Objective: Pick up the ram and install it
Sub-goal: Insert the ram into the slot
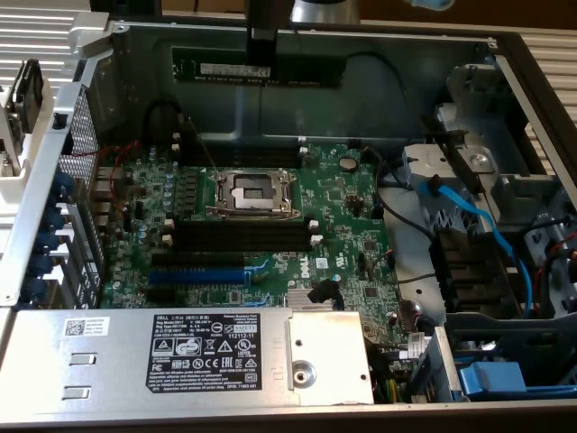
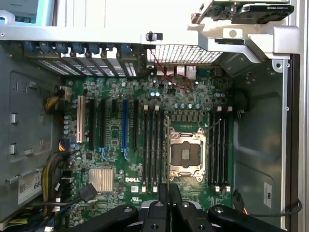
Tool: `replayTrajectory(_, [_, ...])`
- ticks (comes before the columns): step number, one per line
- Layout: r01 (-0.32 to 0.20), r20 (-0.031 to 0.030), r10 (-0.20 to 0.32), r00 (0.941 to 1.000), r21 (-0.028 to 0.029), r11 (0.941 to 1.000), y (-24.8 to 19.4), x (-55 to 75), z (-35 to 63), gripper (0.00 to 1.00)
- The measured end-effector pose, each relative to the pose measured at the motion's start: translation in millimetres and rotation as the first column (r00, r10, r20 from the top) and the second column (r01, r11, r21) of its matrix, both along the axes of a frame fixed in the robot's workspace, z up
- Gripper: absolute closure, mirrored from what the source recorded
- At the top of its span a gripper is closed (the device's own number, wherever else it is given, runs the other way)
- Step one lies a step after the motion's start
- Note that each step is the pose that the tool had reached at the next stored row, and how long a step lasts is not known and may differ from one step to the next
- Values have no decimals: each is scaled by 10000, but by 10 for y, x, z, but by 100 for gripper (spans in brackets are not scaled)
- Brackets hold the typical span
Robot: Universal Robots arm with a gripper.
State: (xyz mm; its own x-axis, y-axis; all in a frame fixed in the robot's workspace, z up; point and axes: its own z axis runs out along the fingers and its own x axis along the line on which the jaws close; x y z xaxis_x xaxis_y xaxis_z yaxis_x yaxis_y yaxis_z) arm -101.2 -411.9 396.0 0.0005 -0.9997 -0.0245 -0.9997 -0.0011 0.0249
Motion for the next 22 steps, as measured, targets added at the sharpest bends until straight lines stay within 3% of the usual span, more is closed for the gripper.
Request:
replayTrajectory(9, [128, 0, -128, 9999, 15, 9999, -1, -48, -182, 88])
replayTrajectory(12, [128, -2, -128, 9999, 27, 9999, -32, -69, -236, 88])
replayTrajectory(17, [129, -13, -129, 9999, 44, 9999, -135, -79, -305, 88])
replayTrajectory(22, [130, -14, -129, 9999, 44, 9999, -146, -80, -394, 88])
